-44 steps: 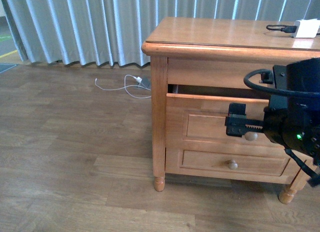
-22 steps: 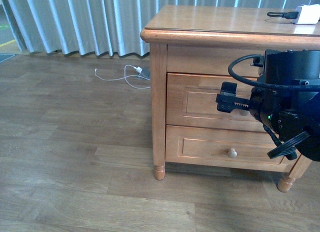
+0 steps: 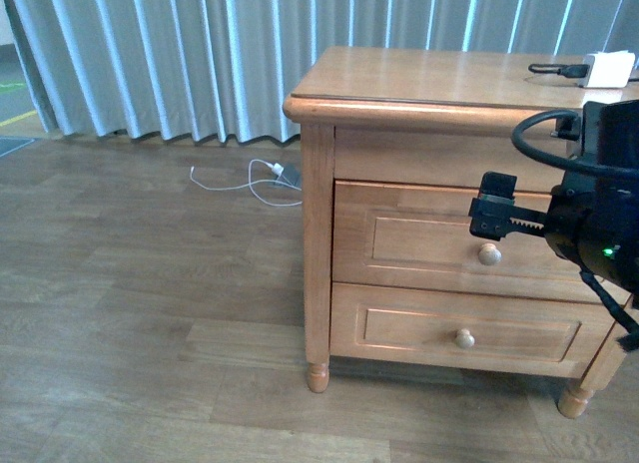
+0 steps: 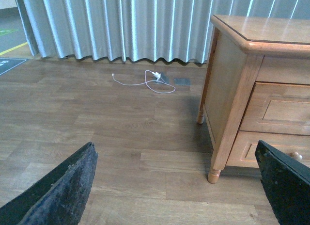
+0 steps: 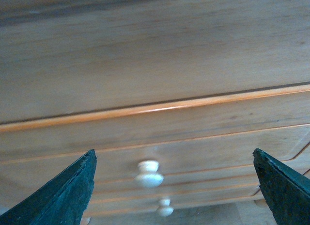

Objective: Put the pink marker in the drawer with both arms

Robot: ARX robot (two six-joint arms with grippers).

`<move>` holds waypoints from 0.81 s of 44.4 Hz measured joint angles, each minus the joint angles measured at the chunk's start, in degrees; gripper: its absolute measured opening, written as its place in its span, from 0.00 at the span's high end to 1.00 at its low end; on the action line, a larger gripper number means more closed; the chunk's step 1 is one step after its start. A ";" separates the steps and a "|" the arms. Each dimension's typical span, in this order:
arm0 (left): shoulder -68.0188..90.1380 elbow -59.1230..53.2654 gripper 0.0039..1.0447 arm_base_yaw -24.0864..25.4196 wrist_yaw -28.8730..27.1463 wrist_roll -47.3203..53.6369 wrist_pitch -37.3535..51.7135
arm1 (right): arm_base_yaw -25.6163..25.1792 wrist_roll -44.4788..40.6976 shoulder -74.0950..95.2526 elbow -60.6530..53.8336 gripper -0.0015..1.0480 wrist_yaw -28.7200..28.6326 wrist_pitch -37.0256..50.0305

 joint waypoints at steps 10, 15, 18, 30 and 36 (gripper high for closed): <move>0.00 0.00 0.06 0.00 0.00 0.00 0.00 | 0.11 -1.29 -18.08 -12.52 0.08 -8.87 -8.20; 0.00 0.00 0.06 0.00 0.00 0.00 0.00 | -0.72 -2.54 -30.49 -18.97 0.08 -11.45 -15.34; 0.00 0.00 0.06 0.00 0.00 0.00 0.00 | -1.11 -3.13 -37.40 -22.32 0.08 -12.90 -19.67; 0.00 0.00 0.06 0.00 0.00 0.00 0.00 | -4.39 -4.81 -67.98 -34.67 0.08 -19.76 -39.26; 0.00 0.00 0.06 0.00 0.00 0.00 0.00 | -6.67 -4.46 -76.81 -36.89 0.08 -19.65 -43.58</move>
